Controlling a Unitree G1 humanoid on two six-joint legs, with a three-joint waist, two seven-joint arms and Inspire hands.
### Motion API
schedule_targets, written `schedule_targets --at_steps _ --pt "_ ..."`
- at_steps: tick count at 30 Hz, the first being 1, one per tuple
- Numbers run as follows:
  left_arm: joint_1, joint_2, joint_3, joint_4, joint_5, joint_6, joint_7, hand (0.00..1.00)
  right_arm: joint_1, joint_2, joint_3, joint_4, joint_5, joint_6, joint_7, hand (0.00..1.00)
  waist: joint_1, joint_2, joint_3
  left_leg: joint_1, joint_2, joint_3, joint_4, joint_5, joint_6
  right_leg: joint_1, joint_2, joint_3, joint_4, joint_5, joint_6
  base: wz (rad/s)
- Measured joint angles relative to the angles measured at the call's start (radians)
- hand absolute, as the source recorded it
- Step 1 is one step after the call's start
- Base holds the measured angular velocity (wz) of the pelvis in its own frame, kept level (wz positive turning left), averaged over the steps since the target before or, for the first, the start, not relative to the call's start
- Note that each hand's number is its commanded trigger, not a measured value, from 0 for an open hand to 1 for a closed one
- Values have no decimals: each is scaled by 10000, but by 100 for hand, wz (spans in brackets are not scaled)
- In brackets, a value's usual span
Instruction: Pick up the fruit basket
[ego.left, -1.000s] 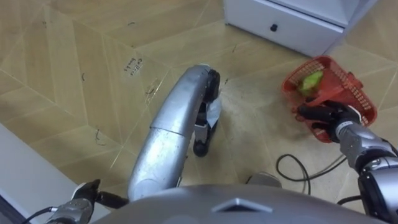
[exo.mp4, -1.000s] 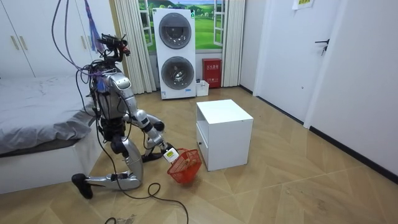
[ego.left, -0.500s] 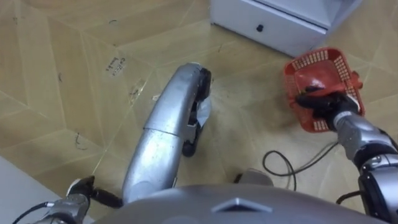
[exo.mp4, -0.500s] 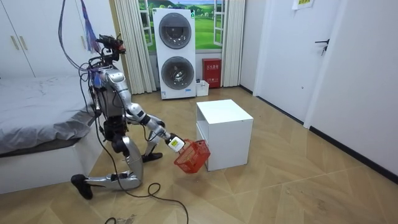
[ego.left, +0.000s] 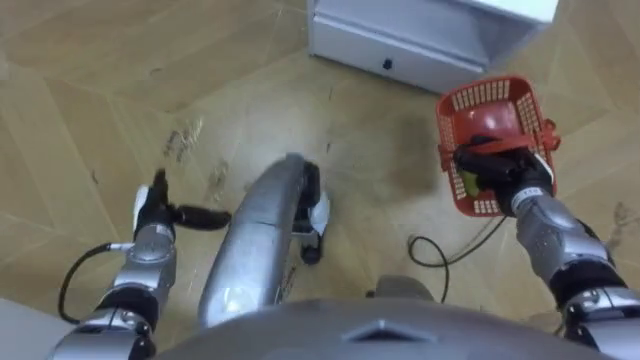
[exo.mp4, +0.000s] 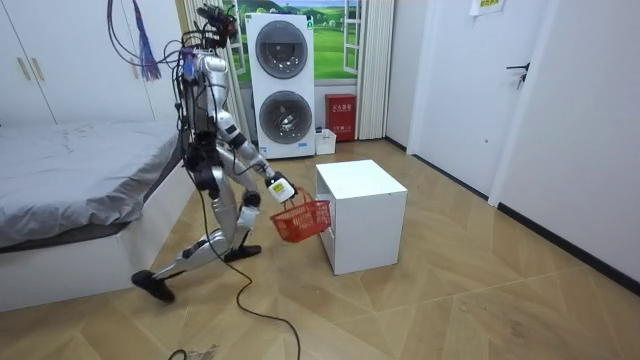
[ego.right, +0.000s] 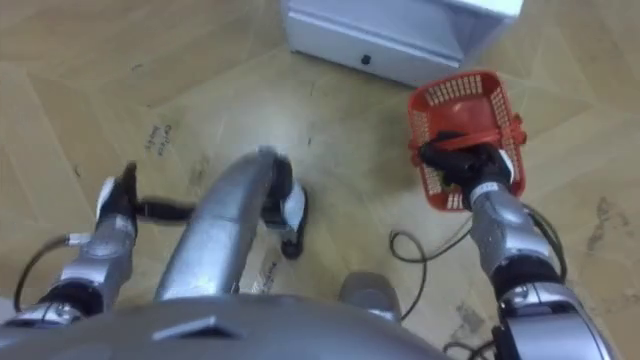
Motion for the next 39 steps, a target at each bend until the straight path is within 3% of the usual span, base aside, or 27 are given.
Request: schedule_targets --at_steps 1,3,4,7,8,9,10,11,12,15,18,21,25,26,27,28,29,30,31,32,33,34,35,36,39 --pt "191 9 -8 0 1 -2 3 0 58 23 -10 -109 -66 0 2 100 -9 14 -2 446 0 -22 -434 71 -12 -189 15 -84 -9 -45 -7 -33" --pt "950 32 -111 44 27 4 17 0 348 192 -155 -372 -196 14 70 100 -144 164 -103 2023 28 -242 -2069 464 -111 -929 -36 -594 -217 -482 -99 -23" --pt "1100 36 -128 37 53 6 30 0 424 207 -153 -401 -209 22 73 100 -154 162 -117 2377 55 -241 -2483 593 -126 -1100 -52 -632 -416 -600 -119 -19" --pt "1733 24 -151 21 174 10 131 0 878 259 -146 -837 -433 100 77 100 -91 440 -161 3714 507 -371 -3927 913 -315 -1428 55 -1222 -3175 -1006 -103 -26" --pt "1899 26 -149 27 184 34 139 0 1168 281 -147 -1240 -454 91 76 100 -142 541 -199 4090 653 -476 -4377 1029 -393 -1197 136 -1514 -4853 -990 -113 -11" --pt "1940 34 -140 25 206 61 178 0 1346 282 -144 -1516 -528 91 77 100 -112 554 -205 4443 738 -485 -4808 1141 -483 -902 182 -1769 -6526 -811 -185 -7" --pt "1974 37 -124 25 208 69 189 0 1382 282 -145 -1625 -561 91 81 100 -84 551 -206 4575 752 -487 -4974 1173 -520 -751 236 -1846 -7289 -581 -198 -9" --pt "1945 15 -92 31 217 92 199 0 1401 285 -142 -1816 -692 83 79 100 -76 590 -189 4840 777 -518 -5255 1212 -586 -451 367 -1869 -8301 243 -200 0" --pt "1928 -11 -91 -79 213 96 208 0 1401 295 -138 -1921 -758 69 53 100 -58 691 -236 5160 851 -608 -5617 1317 -715 -8 534 -1920 -8858 463 -238 0" --pt "1910 3 139 -480 218 20 224 0 1391 349 -138 -2220 -801 -89 58 100 -51 690 -234 5800 867 -797 -6492 1686 -949 689 682 -2064 -9828 650 -341 12" --pt "1900 -7 275 -472 227 12 213 0 1403 346 -133 -2789 -781 -114 87 100 9 704 -227 6464 941 -968 -7139 1846 -1149 1349 936 -2143 -10449 724 -452 0" --pt "1843 -35 467 -389 250 -1 156 0 1377 346 -133 -3254 -807 -244 265 100 141 641 -161 6898 1077 -1003 -7486 1945 -1316 1829 1143 -2134 -10891 805 -585 -3" --pt "1858 -112 666 -241 259 27 -59 0 992 299 -143 -3556 -1409 -410 284 100 121 598 -121 6820 1210 -997 -7266 1950 -1332 1976 1218 -2058 -11077 891 -725 4" --pt "1874 -112 666 -224 275 56 -137 0 835 296 -153 -3618 -1667 -413 271 100 41 479 -61 6389 1179 -891 -6436 1907 -1427 2188 1138 -1638 -11288 946 -804 38" --pt "1888 -114 653 -236 546 74 -222 0 768 291 -222 -3811 -1873 -447 242 100 -83 248 -16 5680 1121 -821 -6251 1714 -1761 2204 997 -897 -11403 949 -800 65" --pt "1819 -133 612 -322 731 108 -298 0 764 248 -355 -3950 -1965 -507 241 100 -182 361 -78 5282 1150 -836 -6680 1896 -1798 2136 993 -740 -11388 941 -788 84" --pt "1749 -130 538 -479 1127 132 -349 0 739 208 -575 -4049 -2114 -562 227 100 -151 255 -145 4759 1236 -564 -7183 3023 -1546 1968 913 -684 -11258 731 -526 40" --pt "1749 -138 546 -411 1431 168 -324 0 664 212 -564 -4165 -2385 -528 247 100 234 67 -146 5030 1185 -359 -7425 3256 -1436 1803 830 -875 -11129 688 -331 7" --pt "1776 -153 543 -283 1537 184 -322 0 648 222 -564 -4326 -2471 -526 296 100 346 72 -149 5150 1196 -510 -7475 3254 -1439 1814 845 -1117 -11153 658 -262 -39" --pt "1768 -177 547 -10 1710 294 -323 0 594 229 -553 -4681 -2643 -567 397 100 503 180 -87 5320 1223 -1040 -7486 3251 -1444 1742 960 -1426 -11366 665 -348 -26" --pt "1779 -208 597 161 1730 445 -345 0 455 220 -532 -4913 -2762 -626 469 100 530 210 -94 5455 1248 -1512 -7499 3242 -1511 1438 1023 -1659 -11641 1014 -512 -20" --pt "1777 -222 633 274 1736 469 -361 0 378 195 -524 -5023 -2766 -683 481 100 522 284 -65 5534 1251 -1626 -7512 3195 -1622 1322 1030 -1840 -11586 1434 -820 15" --pt "1838 -230 633 457 1743 560 -373 0 441 200 -504 -5048 -2745 -775 472 100 387 401 -209 5742 1282 -1578 -7662 3155 -1708 1597 1015 -2201 -11473 1439 -782 31" --pt "1813 -238 658 641 1830 613 -399 0 412 170 -508 -4999 -2632 -774 462 100 372 485 -195 5976 1321 -1498 -7839 3161 -1717 1800 1062 -2383 -11494 1433 -793 31" --pt "1779 -244 954 690 2182 696 -513 0 320 136 -488 -4714 -2146 -773 502 100 463 473 -177 6077 1392 -1493 -8019 3187 -1787 1820 1141 -2480 -11482 1425 -808 7"
